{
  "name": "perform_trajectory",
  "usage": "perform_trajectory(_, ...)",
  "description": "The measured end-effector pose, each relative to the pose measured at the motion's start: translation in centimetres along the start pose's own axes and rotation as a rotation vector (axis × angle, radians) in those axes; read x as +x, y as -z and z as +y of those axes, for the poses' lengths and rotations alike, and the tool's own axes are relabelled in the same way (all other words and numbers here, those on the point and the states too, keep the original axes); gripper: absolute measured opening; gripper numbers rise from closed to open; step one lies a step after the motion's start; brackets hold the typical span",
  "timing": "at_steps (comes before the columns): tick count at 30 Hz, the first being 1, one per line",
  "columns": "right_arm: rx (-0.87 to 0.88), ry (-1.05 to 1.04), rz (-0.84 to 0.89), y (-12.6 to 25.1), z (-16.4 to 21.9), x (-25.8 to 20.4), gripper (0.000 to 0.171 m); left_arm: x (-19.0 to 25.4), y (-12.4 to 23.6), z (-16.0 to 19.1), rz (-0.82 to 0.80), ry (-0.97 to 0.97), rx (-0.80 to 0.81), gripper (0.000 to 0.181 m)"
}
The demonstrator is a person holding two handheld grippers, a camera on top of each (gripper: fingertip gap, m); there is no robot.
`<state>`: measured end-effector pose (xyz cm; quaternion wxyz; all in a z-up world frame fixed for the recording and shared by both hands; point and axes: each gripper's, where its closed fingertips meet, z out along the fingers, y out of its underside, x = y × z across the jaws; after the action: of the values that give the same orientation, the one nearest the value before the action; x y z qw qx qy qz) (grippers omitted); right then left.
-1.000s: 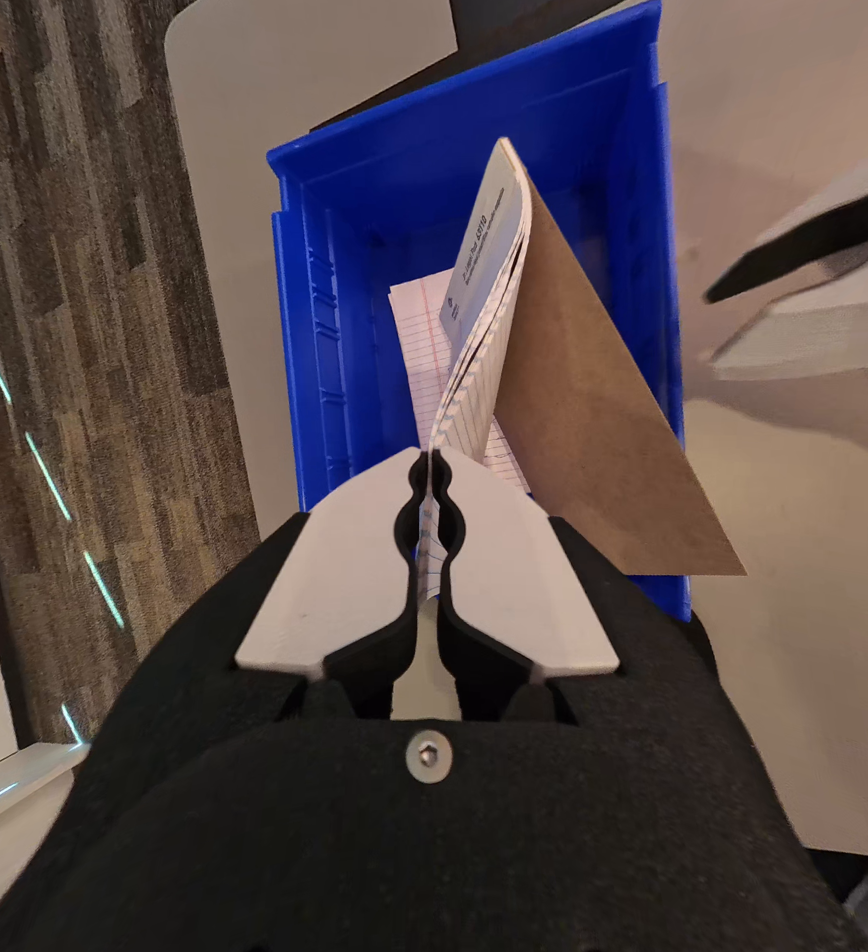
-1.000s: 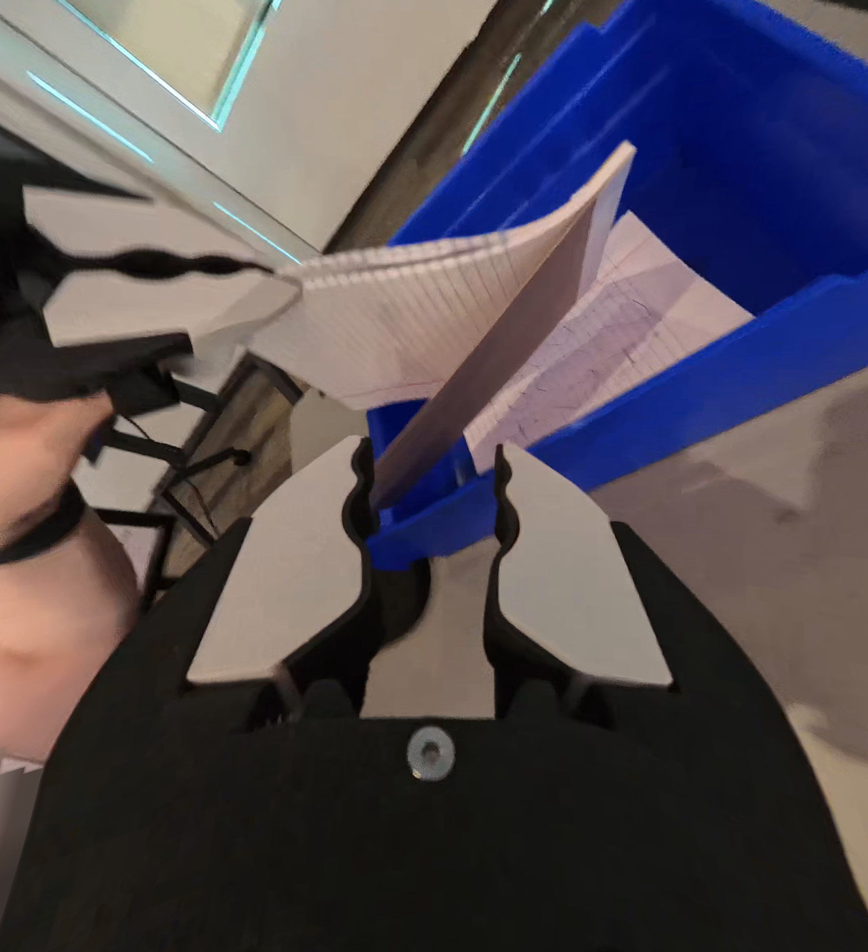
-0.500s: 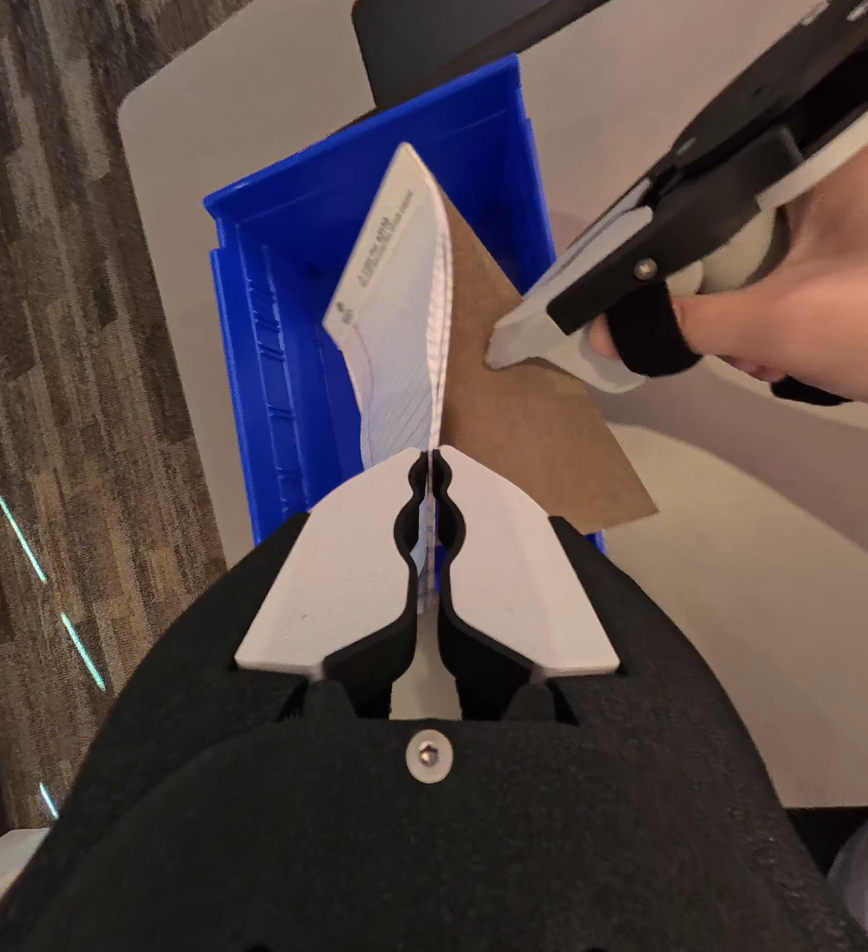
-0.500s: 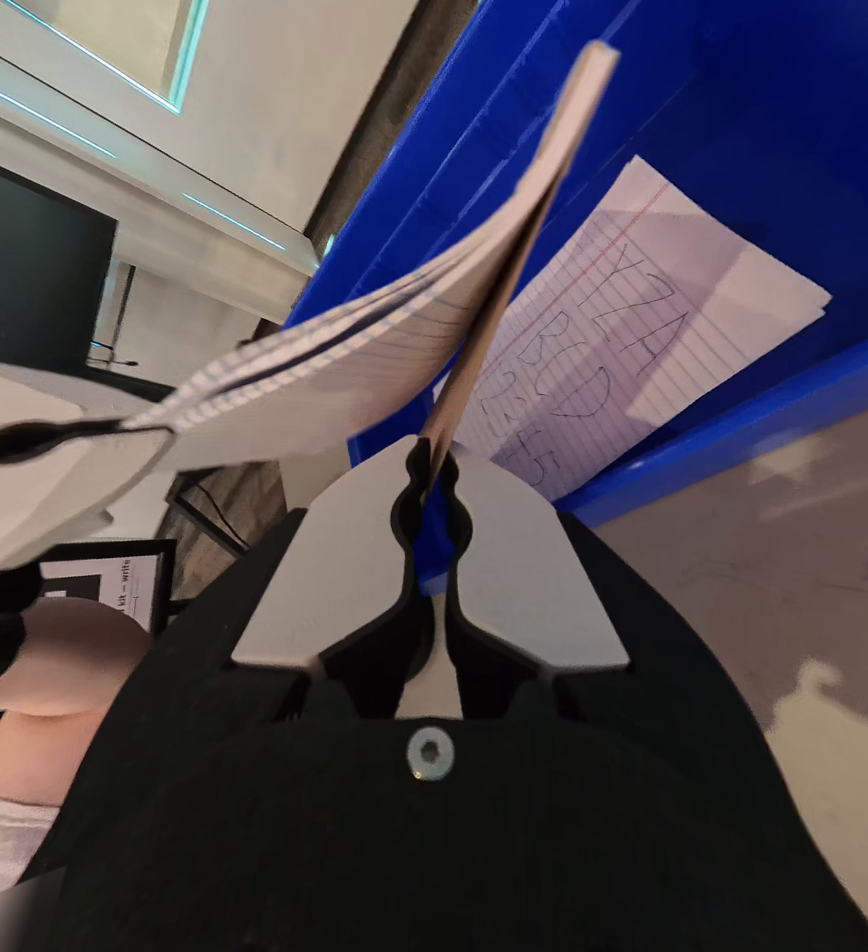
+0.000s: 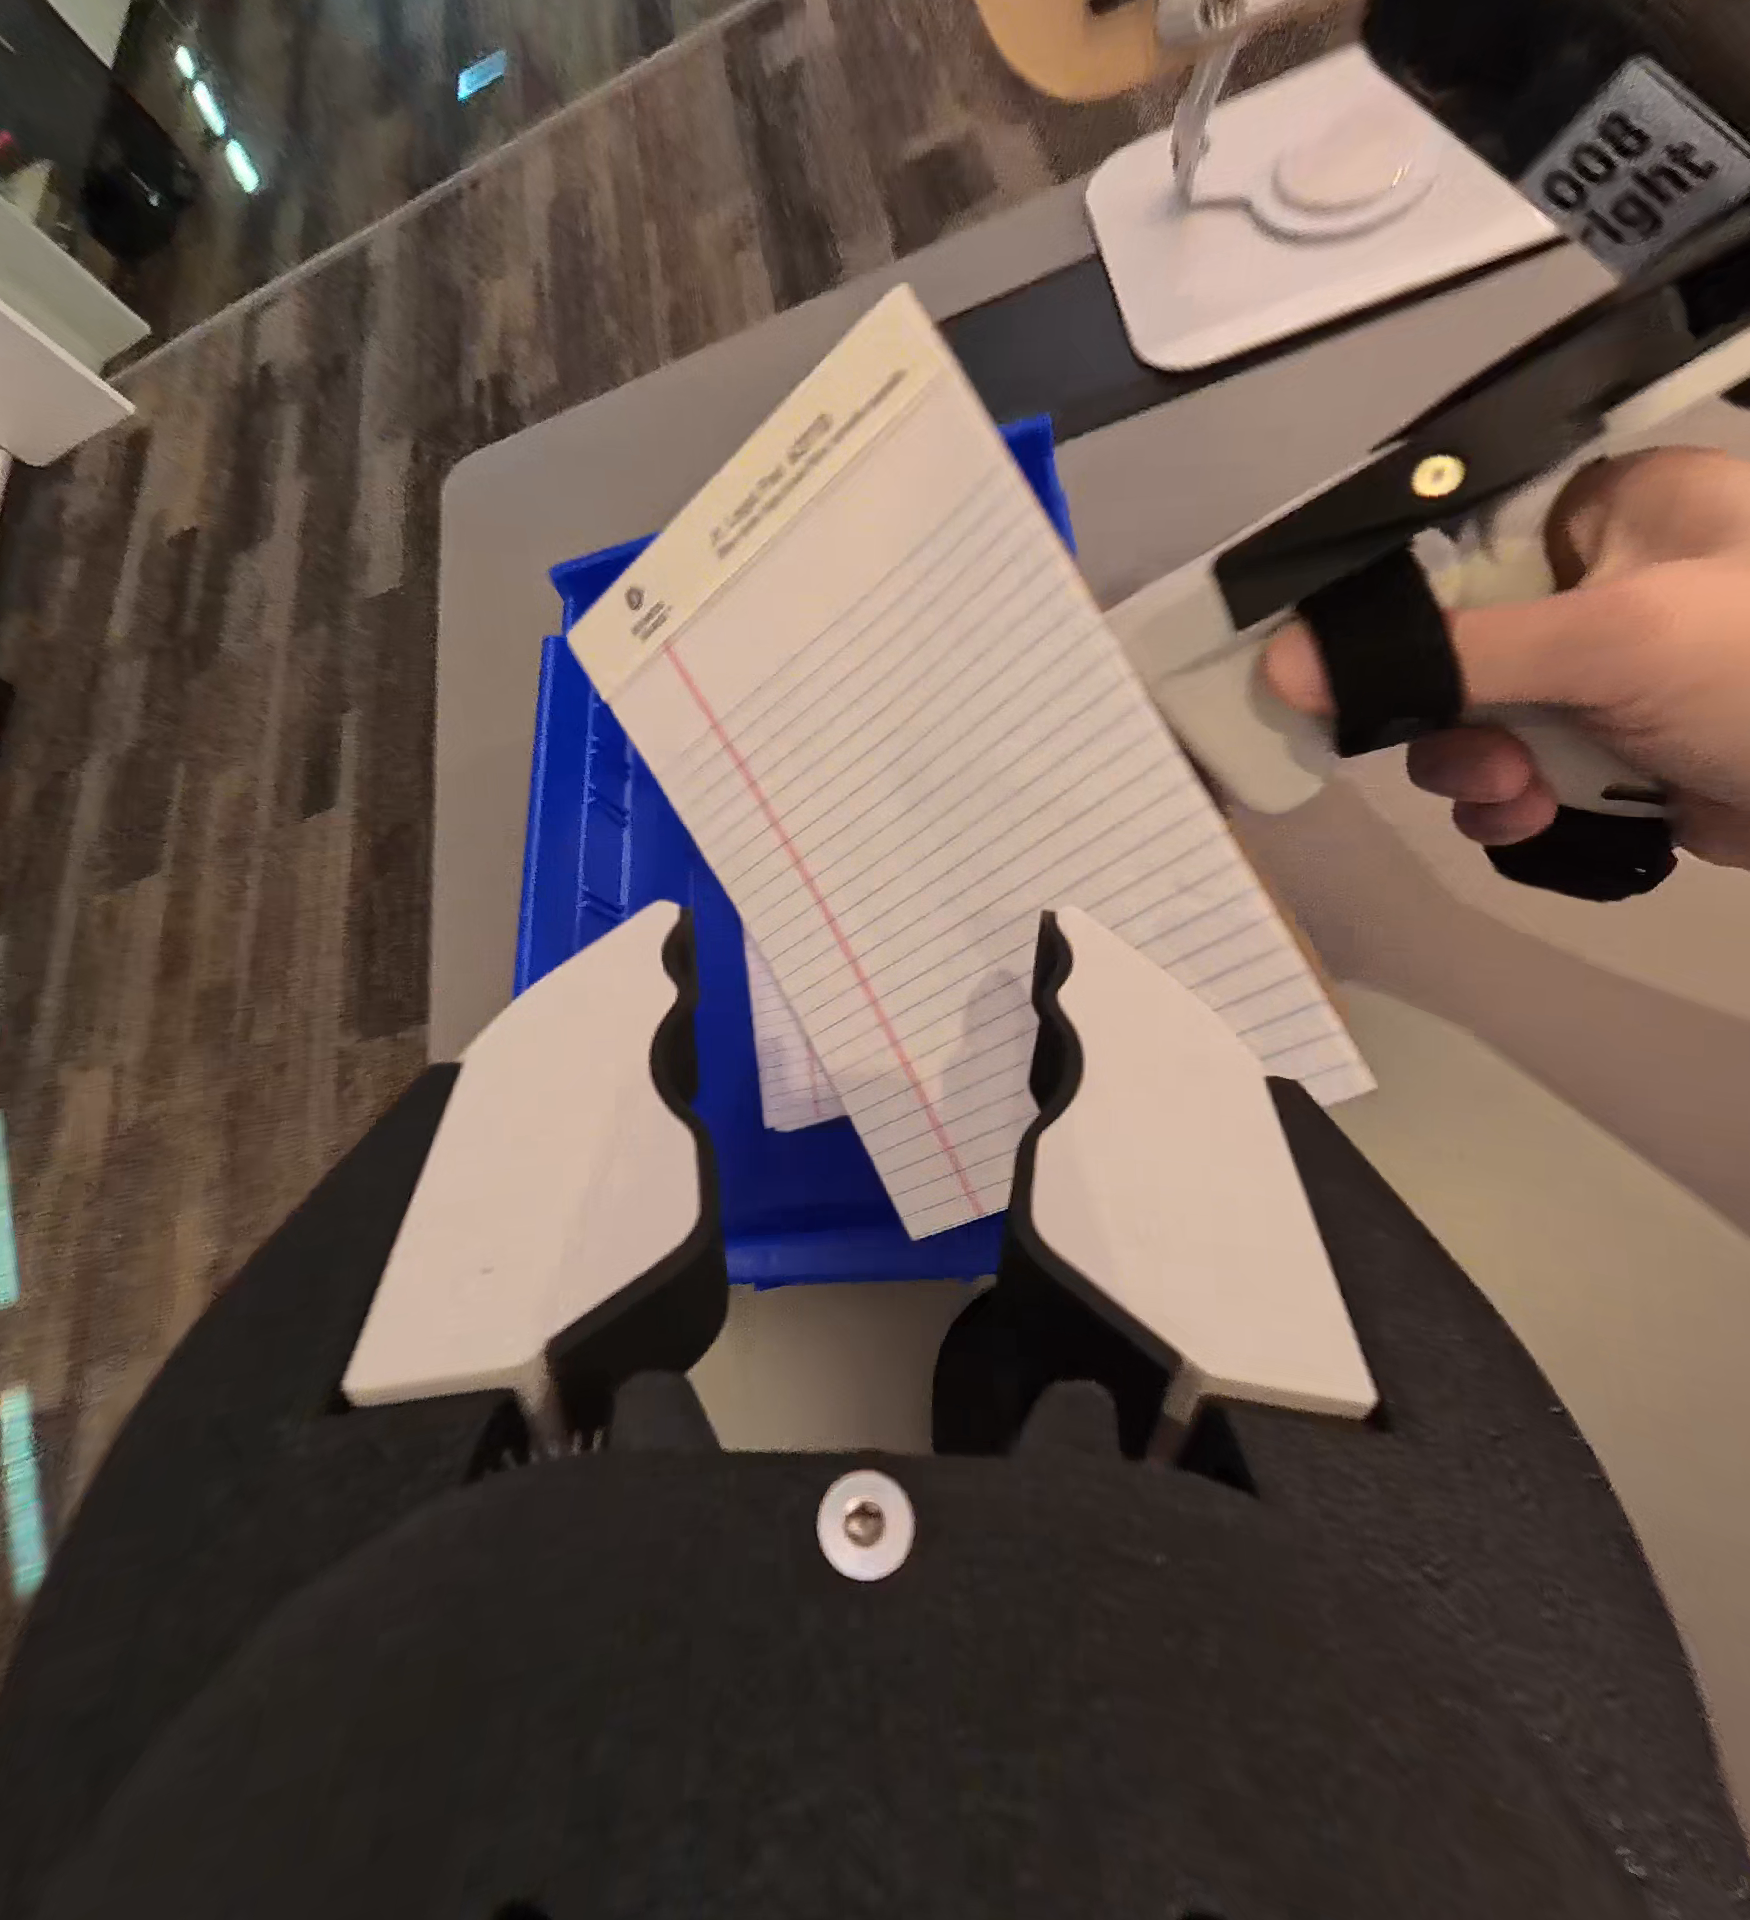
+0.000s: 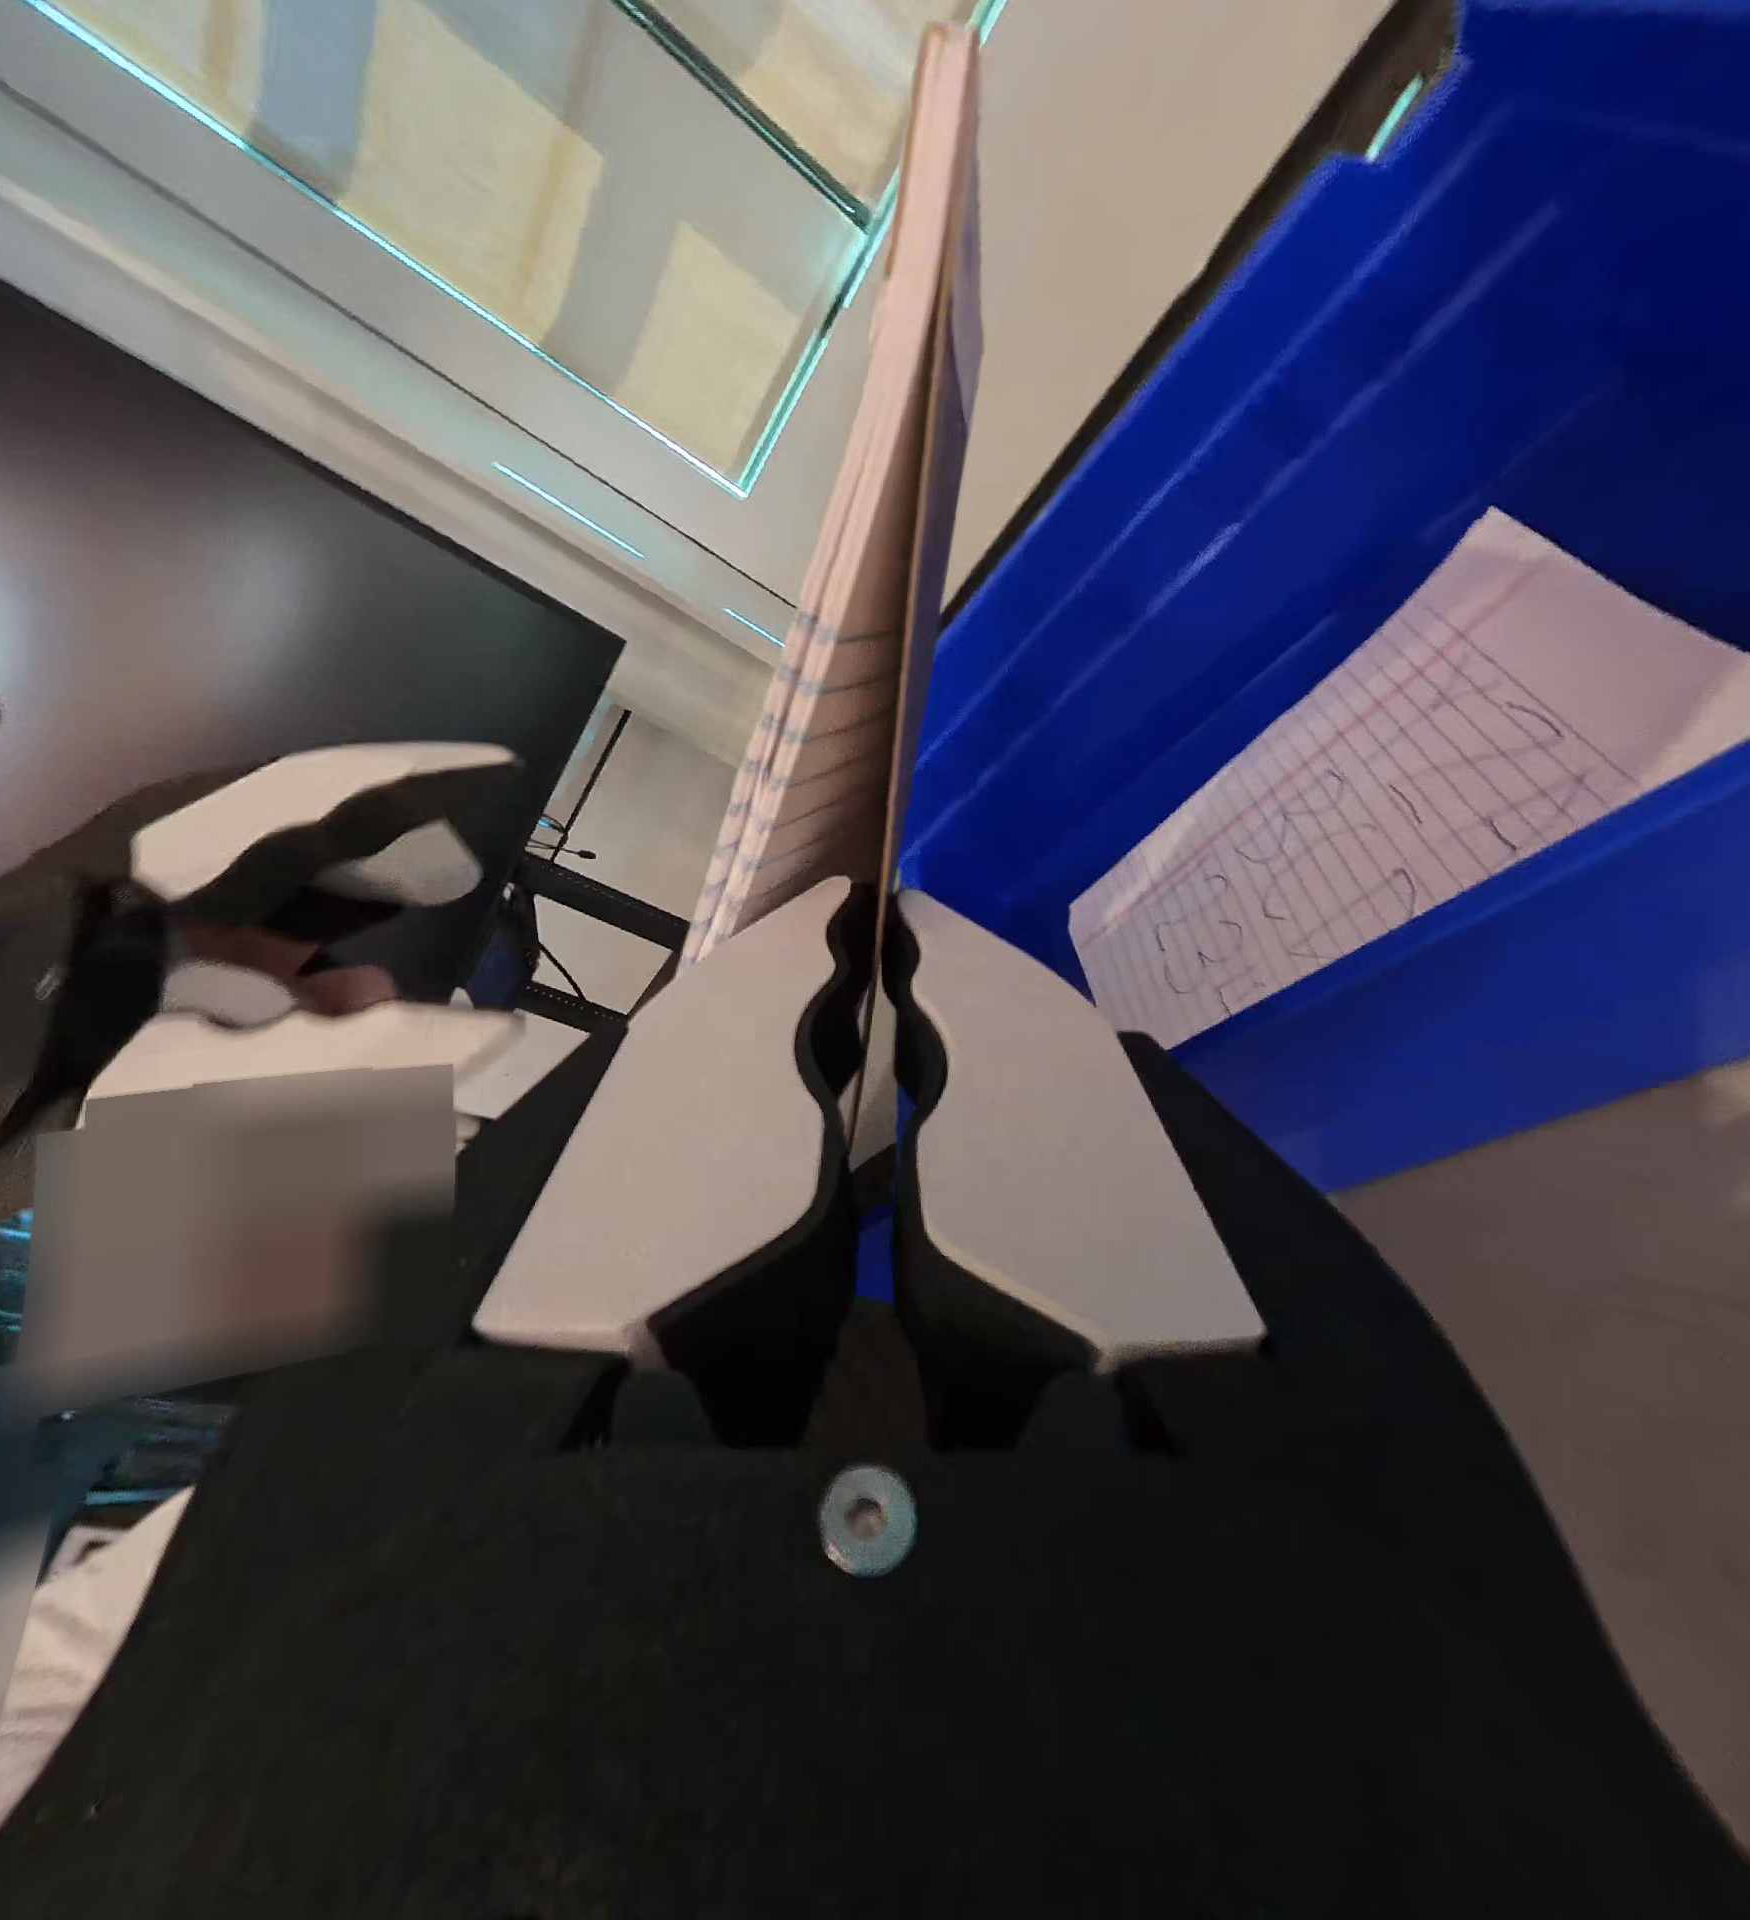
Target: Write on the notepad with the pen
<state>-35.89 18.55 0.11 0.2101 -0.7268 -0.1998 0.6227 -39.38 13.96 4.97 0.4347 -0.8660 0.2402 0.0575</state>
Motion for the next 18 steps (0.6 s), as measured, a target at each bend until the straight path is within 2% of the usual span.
perform_trajectory(5,0.063,0.107,-0.079,3.1,-0.4,-2.0,0.001,-1.7,0.6,0.2,0.220,0.244,0.132,0.071)
perform_trajectory(9,0.127,0.148,-0.197,6.1,-0.2,-4.0,0.001,-1.6,0.3,0.0,0.372,0.342,0.255,0.066)
perform_trajectory(15,0.161,0.271,-0.334,9.2,1.2,-6.9,0.001,3.1,0.1,-1.1,0.655,0.376,0.322,0.070)
perform_trajectory(18,0.153,0.305,-0.361,10.0,1.9,-7.6,0.001,5.6,1.1,-2.6,0.819,0.392,0.377,0.063)
